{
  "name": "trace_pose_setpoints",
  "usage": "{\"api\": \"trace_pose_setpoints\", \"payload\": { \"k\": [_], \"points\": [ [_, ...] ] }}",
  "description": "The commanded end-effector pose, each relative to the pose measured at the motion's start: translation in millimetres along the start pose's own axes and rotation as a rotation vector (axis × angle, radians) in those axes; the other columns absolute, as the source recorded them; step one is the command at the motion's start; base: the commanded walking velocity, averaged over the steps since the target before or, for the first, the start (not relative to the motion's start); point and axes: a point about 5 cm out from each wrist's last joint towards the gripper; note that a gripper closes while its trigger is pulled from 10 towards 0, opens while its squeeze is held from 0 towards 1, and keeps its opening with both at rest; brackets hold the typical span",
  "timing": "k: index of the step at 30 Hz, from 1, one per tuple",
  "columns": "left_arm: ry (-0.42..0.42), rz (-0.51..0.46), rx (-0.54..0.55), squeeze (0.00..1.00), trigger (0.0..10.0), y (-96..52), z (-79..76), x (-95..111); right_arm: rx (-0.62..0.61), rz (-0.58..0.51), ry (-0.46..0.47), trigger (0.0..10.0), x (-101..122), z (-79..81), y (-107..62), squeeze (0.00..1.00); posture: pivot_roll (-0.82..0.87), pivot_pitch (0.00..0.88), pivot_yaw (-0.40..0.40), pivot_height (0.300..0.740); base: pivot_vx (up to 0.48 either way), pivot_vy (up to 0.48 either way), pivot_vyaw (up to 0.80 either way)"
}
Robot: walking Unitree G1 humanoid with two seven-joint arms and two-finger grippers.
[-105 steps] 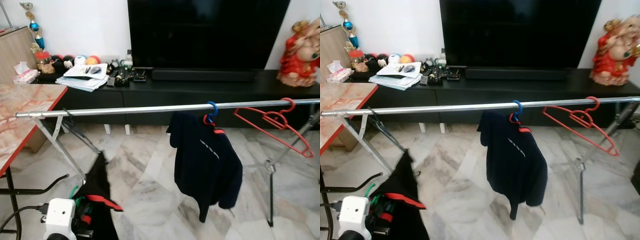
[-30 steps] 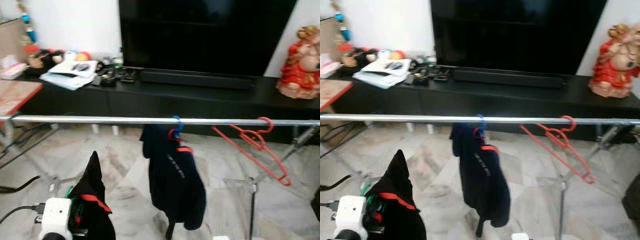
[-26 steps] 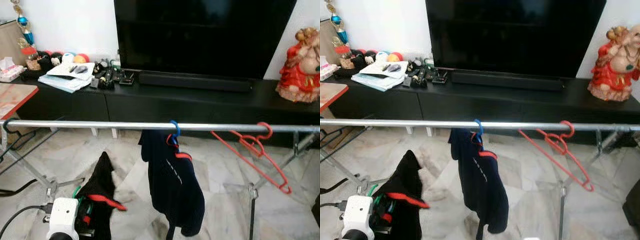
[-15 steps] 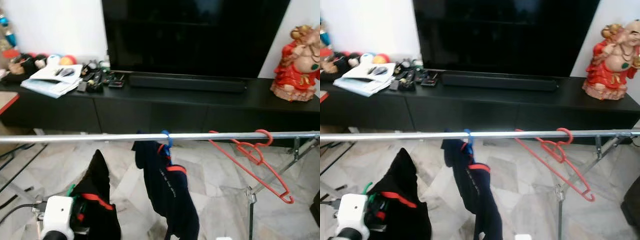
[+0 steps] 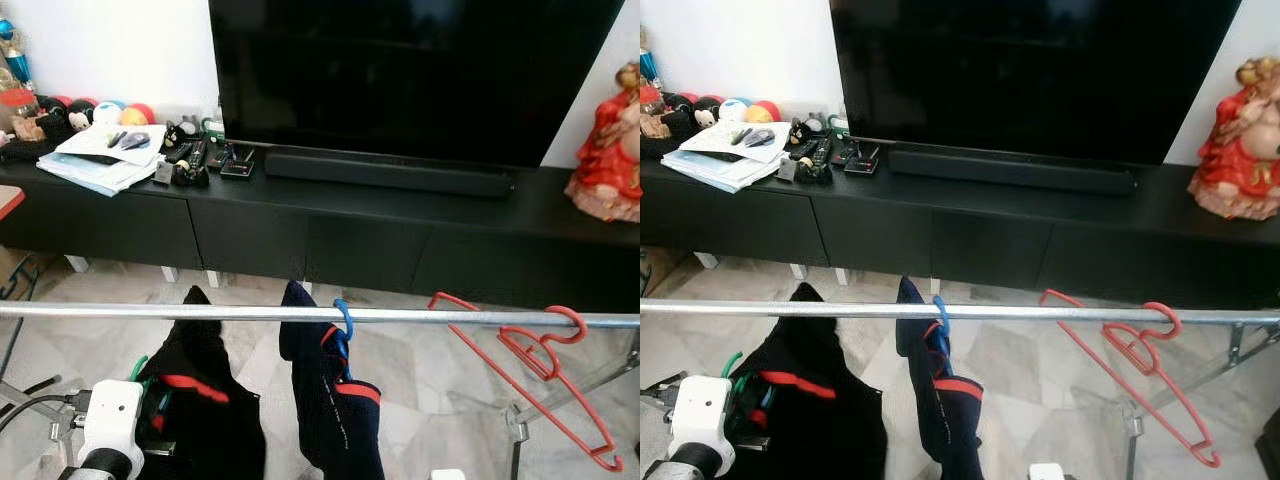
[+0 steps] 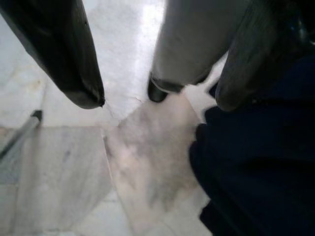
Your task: Hang hanger
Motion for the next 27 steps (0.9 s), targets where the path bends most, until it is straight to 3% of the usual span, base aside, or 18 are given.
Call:
{"api": "trace_pose_setpoints", "payload": {
  "k": [1, 4, 13, 27],
  "points": [
    [0.008, -0.026, -0.011, 0.0, 10.0, 0.4, 4.1, 6.2, 0.002, 0.007, 0.006, 10.0, -2.5, 1.6, -0.2, 0.0, 0.06, 0.037, -0.033, 0.721, 0.0, 0.0, 0.0],
    [0.076, -0.019, -0.119, 0.0, 10.0, 4.3, 7.7, 14.9, 0.004, 0.005, 0.003, 10.0, -2.1, 1.7, -0.1, 0.0, 0.07, 0.032, -0.034, 0.721, 0.0, 0.0, 0.0],
    [0.159, -0.029, -0.199, 0.0, 10.0, 23.8, 19.0, 35.7, 0.004, 0.002, 0.001, 10.0, -1.6, 1.7, -0.1, 0.0, 0.07, 0.025, -0.035, 0.721, 0.0, 0.0, 0.0],
    [0.136, -0.023, -0.199, 0.0, 10.0, 57.8, 11.7, 48.4, 0.0, 0.002, 0.004, 10.0, -0.7, 0.9, 0.0, 0.0, 0.06, 0.044, -0.047, 0.721, 0.0, 0.0, 0.0]
  ]
}}
Point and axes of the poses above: a point about 5 cm out from each wrist's last joint towards the gripper, its own y axis pointing out of the wrist towards the gripper, its own x axis along the axis of the wrist's last joint, z = x × y, and after that the axes turned 10 degrees about -y, right-handed
